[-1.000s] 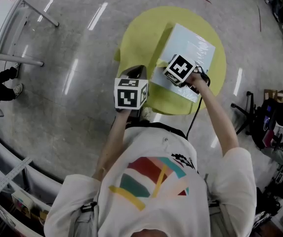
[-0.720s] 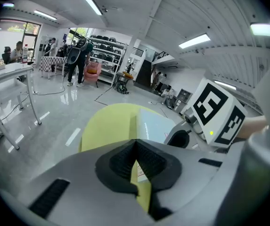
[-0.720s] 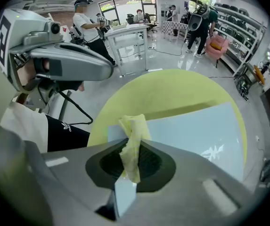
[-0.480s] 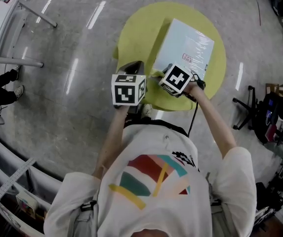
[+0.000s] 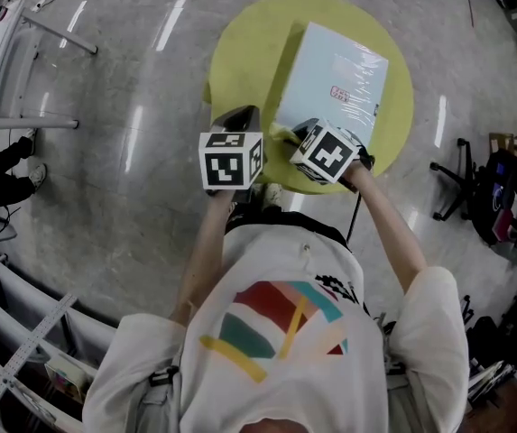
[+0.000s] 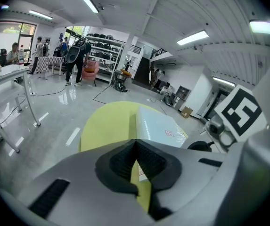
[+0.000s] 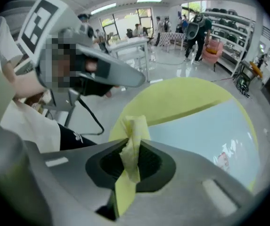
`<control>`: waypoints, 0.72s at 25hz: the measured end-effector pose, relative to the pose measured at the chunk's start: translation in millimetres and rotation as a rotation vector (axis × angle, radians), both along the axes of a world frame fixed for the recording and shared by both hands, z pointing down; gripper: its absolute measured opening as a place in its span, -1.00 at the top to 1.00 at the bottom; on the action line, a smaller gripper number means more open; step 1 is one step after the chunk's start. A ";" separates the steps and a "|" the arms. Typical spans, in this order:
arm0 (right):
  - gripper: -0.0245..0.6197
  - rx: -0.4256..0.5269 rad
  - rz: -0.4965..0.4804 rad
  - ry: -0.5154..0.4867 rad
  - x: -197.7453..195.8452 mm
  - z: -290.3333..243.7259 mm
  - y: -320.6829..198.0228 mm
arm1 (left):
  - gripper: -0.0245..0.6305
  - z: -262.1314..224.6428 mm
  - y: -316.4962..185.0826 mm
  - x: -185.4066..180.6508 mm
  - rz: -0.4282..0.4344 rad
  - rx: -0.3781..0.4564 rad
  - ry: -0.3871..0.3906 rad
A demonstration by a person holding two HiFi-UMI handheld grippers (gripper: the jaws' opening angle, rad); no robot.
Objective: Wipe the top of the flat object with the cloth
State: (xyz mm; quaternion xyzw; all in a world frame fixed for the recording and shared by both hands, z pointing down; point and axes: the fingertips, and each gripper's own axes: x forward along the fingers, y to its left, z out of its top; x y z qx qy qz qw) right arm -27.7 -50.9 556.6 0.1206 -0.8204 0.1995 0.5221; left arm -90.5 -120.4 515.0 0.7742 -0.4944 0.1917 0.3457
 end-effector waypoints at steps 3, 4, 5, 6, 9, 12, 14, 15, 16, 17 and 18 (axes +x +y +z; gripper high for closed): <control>0.84 0.000 0.179 -0.286 -25.1 -20.3 8.4 | 0.88 0.1 -2.2 -7.2 -0.005 -0.001 -0.006; 0.84 0.004 0.244 -0.379 -32.9 -22.9 12.0 | 0.88 0.8 -3.1 -9.6 -0.004 -0.005 -0.010; 0.84 0.020 0.307 -0.458 -38.8 -23.6 14.9 | 0.88 1.3 -4.3 -10.9 0.000 -0.008 -0.014; 0.84 0.048 0.367 -0.523 -42.8 -23.1 16.4 | 0.88 1.3 -5.8 -11.5 0.003 -0.010 -0.018; 0.84 0.171 0.521 -0.621 -46.8 -16.7 12.9 | 0.88 0.9 -12.4 -13.0 0.012 -0.013 -0.028; 0.84 0.268 0.622 -0.620 -46.3 -4.9 7.5 | 0.88 5.5 -12.7 -17.6 0.018 -0.032 -0.046; 0.84 0.314 0.647 -0.603 -47.0 3.2 5.1 | 0.88 10.9 -10.2 -22.4 0.023 -0.046 -0.061; 0.84 0.337 0.649 -0.590 -47.4 7.2 4.1 | 0.88 13.7 -9.6 -25.1 0.024 -0.052 -0.069; 0.84 0.357 0.648 -0.577 -47.6 11.0 3.2 | 0.88 16.2 -9.4 -27.7 0.023 -0.056 -0.076; 0.84 0.375 0.648 -0.566 -47.4 13.9 3.0 | 0.88 18.1 -8.8 -30.3 0.018 -0.059 -0.082; 0.84 0.390 0.648 -0.559 -47.0 15.9 3.9 | 0.88 19.3 -7.3 -32.9 0.011 -0.061 -0.087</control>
